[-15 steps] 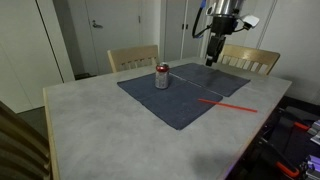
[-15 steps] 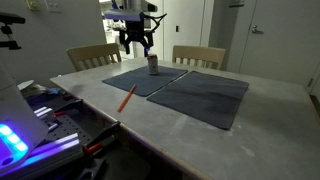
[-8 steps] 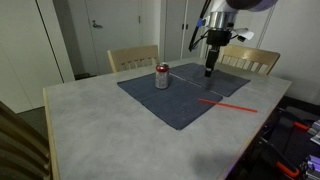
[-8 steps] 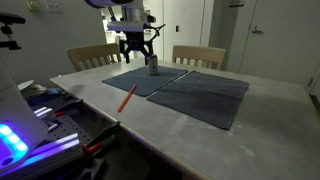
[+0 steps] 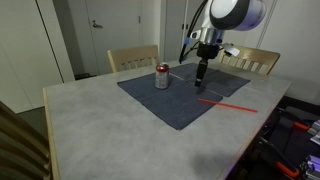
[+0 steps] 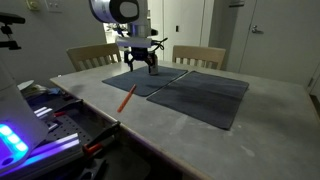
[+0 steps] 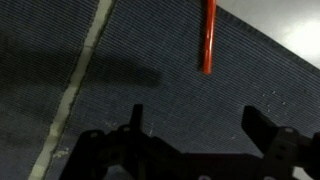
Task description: Put the straw in the can
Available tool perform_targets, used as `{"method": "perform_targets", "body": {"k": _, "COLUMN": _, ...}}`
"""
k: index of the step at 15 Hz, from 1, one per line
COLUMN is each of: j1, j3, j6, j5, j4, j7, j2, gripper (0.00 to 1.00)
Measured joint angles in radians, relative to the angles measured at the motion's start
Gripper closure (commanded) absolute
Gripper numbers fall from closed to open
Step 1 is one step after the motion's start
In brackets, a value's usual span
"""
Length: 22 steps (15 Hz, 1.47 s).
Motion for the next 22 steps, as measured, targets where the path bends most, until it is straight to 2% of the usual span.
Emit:
{"method": "perform_targets", "body": {"k": 4, "j1": -0.075, "j3": 0.069, "j6": 0.031, "j5": 0.017, "j4": 0.051, "j7": -0.059, "j2": 0.080, "gripper": 0.00}}
{"method": "perform_targets", "body": {"k": 7, "j1": -0.100, "j3": 0.086, "j6": -0.008, "j5": 0.017, "j4": 0.082, "j7": -0.030, "j2": 0.126, "gripper": 0.00}}
{"method": "perform_targets", "body": {"k": 14, "j1": -0.094, "j3": 0.091, "j6": -0.132, "j5": 0.006, "j4": 0.090, "j7": 0.129, "j2": 0.149, "gripper": 0.00}}
{"method": "perform_targets", "body": {"k": 18, "j1": -0.079, "j3": 0.076, "j6": -0.162, "j5": -0.070, "j4": 0.084, "j7": 0.169, "j2": 0.150, "gripper": 0.00}}
{"method": "perform_targets", "body": {"k": 22, "j1": -0.074, "j3": 0.071, "j6": -0.163, "j5": -0.093, "j4": 0.083, "j7": 0.174, "j2": 0.149, "gripper": 0.00}}
